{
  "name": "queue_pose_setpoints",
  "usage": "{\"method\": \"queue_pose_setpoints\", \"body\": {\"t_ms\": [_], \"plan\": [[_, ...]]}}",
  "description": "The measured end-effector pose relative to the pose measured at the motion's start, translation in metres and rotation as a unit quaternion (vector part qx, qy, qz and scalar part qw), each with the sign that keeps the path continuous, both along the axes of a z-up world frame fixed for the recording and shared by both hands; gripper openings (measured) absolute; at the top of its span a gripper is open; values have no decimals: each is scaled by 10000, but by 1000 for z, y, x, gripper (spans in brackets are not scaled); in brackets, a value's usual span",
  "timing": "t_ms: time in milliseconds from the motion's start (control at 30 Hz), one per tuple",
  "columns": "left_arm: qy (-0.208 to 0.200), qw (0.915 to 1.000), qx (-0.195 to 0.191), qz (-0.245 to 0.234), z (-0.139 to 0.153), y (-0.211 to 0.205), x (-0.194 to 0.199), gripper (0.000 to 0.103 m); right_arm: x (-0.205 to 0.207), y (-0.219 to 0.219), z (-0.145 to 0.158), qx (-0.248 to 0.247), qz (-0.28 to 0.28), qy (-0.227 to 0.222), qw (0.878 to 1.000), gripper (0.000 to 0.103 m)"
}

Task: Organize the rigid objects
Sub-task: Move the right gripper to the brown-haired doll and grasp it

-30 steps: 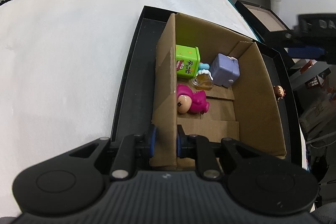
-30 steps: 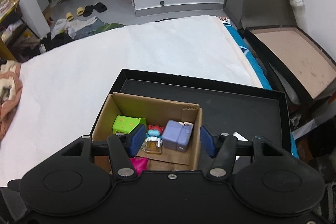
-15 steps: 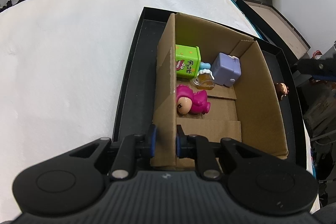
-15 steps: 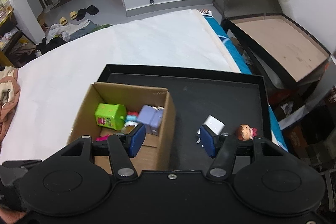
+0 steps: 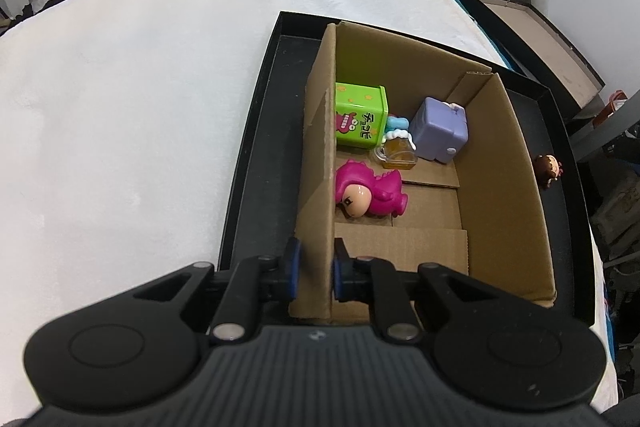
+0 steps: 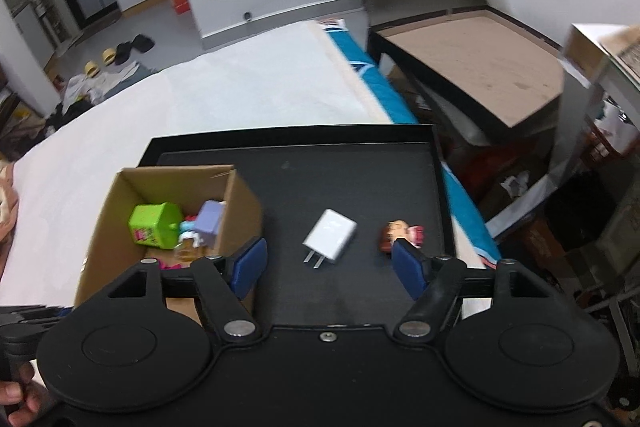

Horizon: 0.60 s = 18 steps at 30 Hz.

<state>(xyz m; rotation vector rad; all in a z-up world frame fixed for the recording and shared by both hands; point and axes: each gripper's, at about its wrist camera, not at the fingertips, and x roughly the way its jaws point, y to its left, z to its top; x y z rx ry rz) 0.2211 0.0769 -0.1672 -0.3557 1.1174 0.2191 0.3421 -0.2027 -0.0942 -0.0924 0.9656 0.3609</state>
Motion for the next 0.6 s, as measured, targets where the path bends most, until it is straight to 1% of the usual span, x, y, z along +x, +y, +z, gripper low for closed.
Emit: {"method": "queue_pose_setpoints", "body": {"t_ms": [333, 467, 600], "plan": [[74, 9999, 121, 4, 1, -4, 2, 14, 13, -28, -27, 183, -324, 75, 9993, 70], [101, 9998, 158, 6, 0, -5, 4, 13, 20, -35, -36, 231, -411, 92, 9988, 76], [122, 9998, 160, 22, 0, -5, 4, 13, 30, -42, -46, 326, -498, 125, 9981, 76]]}}
